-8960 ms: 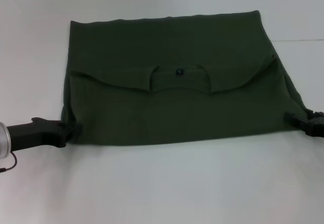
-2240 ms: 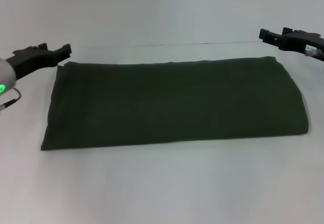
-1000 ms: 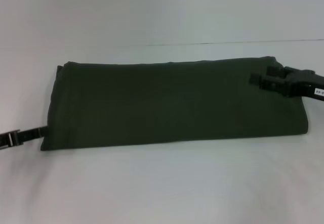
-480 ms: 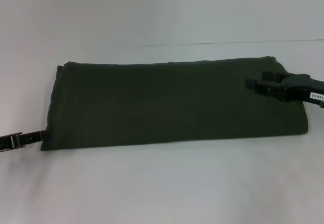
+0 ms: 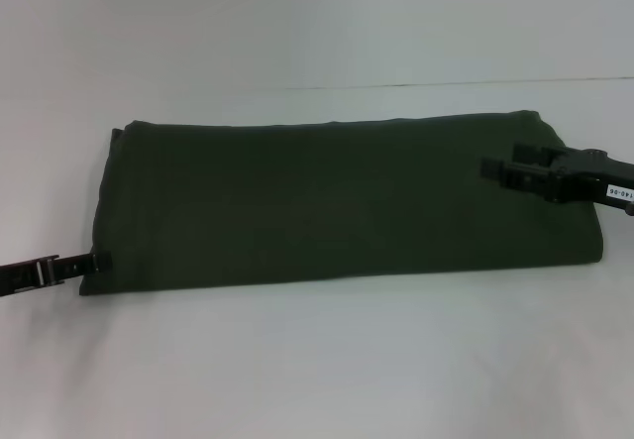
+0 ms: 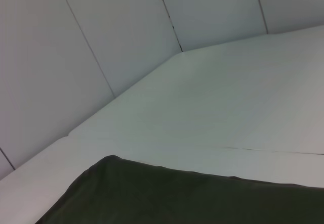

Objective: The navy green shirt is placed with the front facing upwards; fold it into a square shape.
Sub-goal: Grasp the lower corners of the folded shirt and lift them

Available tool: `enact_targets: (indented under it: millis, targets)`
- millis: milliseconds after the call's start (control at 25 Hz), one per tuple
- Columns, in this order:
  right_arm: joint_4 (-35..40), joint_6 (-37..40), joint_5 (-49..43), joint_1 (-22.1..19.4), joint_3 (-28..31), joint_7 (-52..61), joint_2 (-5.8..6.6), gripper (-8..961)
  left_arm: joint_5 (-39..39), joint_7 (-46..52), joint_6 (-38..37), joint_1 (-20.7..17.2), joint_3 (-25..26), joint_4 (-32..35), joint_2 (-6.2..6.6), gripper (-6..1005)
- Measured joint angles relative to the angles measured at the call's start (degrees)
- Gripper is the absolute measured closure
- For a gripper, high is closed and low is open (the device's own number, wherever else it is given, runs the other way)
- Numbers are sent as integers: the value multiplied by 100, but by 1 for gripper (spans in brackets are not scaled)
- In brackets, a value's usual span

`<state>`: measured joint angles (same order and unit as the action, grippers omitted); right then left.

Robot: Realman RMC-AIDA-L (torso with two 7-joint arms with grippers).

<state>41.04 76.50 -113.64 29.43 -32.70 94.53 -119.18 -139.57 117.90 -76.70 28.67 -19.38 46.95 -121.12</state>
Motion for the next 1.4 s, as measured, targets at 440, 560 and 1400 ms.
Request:
enact_targets:
  millis: [440, 560, 1400]
  targets:
    - [-2, -20, -32, -2, -8, 4, -9, 173, -9, 49, 134, -40, -270, -45, -49, 296]
    - [-7, -21, -34, -3, -9, 7, -9, 173, -9, 49, 148, -35, -278, -56, -53, 297]
    - [-8, -18, -35, -1, -3, 83, 18, 177, -7, -13, 462, 0, -469, -106, -113, 860]
